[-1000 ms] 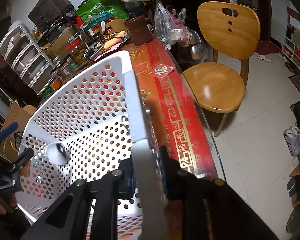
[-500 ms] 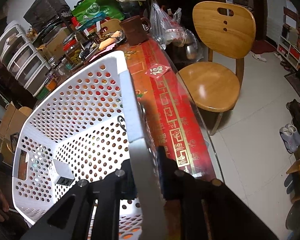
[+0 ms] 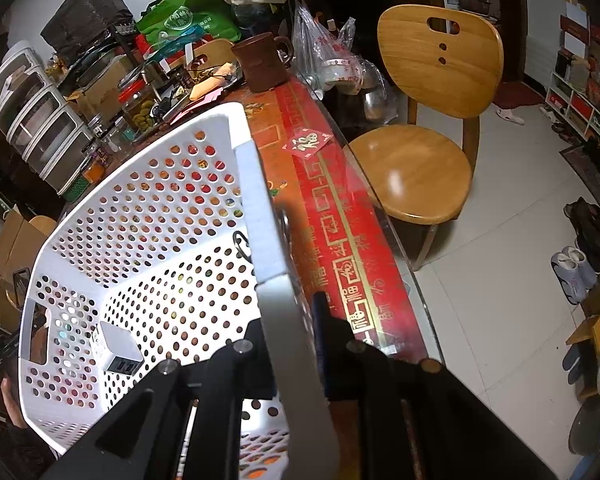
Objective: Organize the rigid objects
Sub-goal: 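Grasp the white charger with prongs using the left tool, then move the charger into the basket and release it with the left tool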
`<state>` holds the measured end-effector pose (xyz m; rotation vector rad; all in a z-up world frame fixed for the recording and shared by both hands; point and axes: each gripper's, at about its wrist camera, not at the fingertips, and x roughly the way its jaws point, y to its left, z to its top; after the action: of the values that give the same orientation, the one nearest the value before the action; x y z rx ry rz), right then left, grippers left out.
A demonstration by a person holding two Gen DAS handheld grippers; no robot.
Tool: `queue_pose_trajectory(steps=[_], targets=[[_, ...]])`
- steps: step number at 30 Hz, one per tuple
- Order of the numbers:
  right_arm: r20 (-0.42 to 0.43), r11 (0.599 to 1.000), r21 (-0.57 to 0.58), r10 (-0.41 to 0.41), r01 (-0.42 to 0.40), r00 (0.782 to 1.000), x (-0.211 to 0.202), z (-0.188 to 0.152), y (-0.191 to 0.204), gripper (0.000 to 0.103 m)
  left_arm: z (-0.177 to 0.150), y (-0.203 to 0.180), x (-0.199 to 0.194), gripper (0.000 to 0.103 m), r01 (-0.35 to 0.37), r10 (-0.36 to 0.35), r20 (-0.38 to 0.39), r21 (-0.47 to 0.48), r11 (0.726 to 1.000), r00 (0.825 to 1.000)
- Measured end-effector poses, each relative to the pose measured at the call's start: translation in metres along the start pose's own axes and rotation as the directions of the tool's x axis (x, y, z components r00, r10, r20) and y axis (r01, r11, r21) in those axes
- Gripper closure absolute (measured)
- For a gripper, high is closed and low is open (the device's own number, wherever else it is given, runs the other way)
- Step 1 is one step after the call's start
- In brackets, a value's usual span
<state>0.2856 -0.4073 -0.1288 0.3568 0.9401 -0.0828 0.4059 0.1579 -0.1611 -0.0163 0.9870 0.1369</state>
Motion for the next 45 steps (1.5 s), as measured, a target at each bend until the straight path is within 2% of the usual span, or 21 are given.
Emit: queue_pose_trajectory(steps=[6, 7, 8, 9, 12, 15, 19, 23, 30, 34, 41, 45], targets=[[0.0, 1.0, 0.001, -0.002, 0.002, 1.0, 0.0, 0.0, 0.0, 0.091, 0.002, -0.002, 0.025, 0.018, -0.025, 0.024, -0.037, -0.008, 1.0, 0.999], [-0.001, 1.0, 0.001, -0.002, 0.002, 1.0, 0.0, 0.0, 0.0, 0.091, 0.003, -0.003, 0.027, 0.024, -0.012, 0.011, -0.042, -0.012, 1.0, 0.999], [-0.001, 1.0, 0.001, -0.002, 0.002, 1.0, 0.0, 0.0, 0.0, 0.091, 0.004, -0.003, 0.028, 0.036, 0.004, -0.005, -0.037, -0.018, 1.0, 0.999], [-0.001, 1.0, 0.0, -0.002, 0.002, 1.0, 0.0, 0.0, 0.0, 0.091, 0.005, -0.005, 0.028, 0.04, 0.022, -0.022, -0.038, -0.019, 1.0, 0.999], [-0.001, 1.0, -0.001, -0.001, 0.001, 1.0, -0.001, 0.0, 0.0, 0.091, 0.005, -0.014, 0.025, 0.04, -0.025, 0.025, -0.023, 0.01, 1.0, 0.999], [-0.003, 1.0, 0.005, 0.004, -0.004, 1.0, -0.001, -0.001, 0.0, 0.091, 0.005, -0.019, 0.014, 0.041, -0.041, 0.04, 0.035, 0.025, 0.999, 0.999], [-0.004, 1.0, 0.002, 0.001, -0.001, 1.0, -0.001, 0.0, 0.0, 0.091, 0.011, -0.03, -0.016, 0.04, -0.107, 0.1, 0.119, 0.05, 0.993, 0.988], [-0.002, 1.0, 0.0, 0.004, -0.004, 1.0, 0.0, 0.0, 0.0, 0.091, 0.019, -0.046, -0.048, 0.04, -0.137, 0.119, 0.191, 0.086, 0.987, 0.974], [-0.003, 1.0, -0.002, 0.006, -0.006, 1.0, 0.0, 0.0, 0.0, 0.091, 0.034, -0.076, -0.091, 0.04, -0.142, 0.104, 0.258, 0.133, 0.981, 0.96], [-0.003, 1.0, -0.004, 0.006, -0.006, 1.0, 0.0, 0.0, 0.001, 0.091, 0.038, -0.096, -0.118, 0.04, -0.12, 0.069, 0.296, 0.157, 0.98, 0.953], [-0.003, 1.0, -0.004, 0.006, -0.006, 1.0, 0.0, 0.0, 0.0, 0.091, 0.033, -0.157, -0.163, 0.04, -0.051, -0.036, 0.33, 0.251, 0.967, 0.943], [-0.004, 1.0, -0.003, 0.007, -0.007, 1.0, 0.0, -0.001, 0.0, 0.091, 0.025, -0.203, -0.179, 0.04, -0.026, -0.092, 0.34, 0.327, 0.945, 0.936]])
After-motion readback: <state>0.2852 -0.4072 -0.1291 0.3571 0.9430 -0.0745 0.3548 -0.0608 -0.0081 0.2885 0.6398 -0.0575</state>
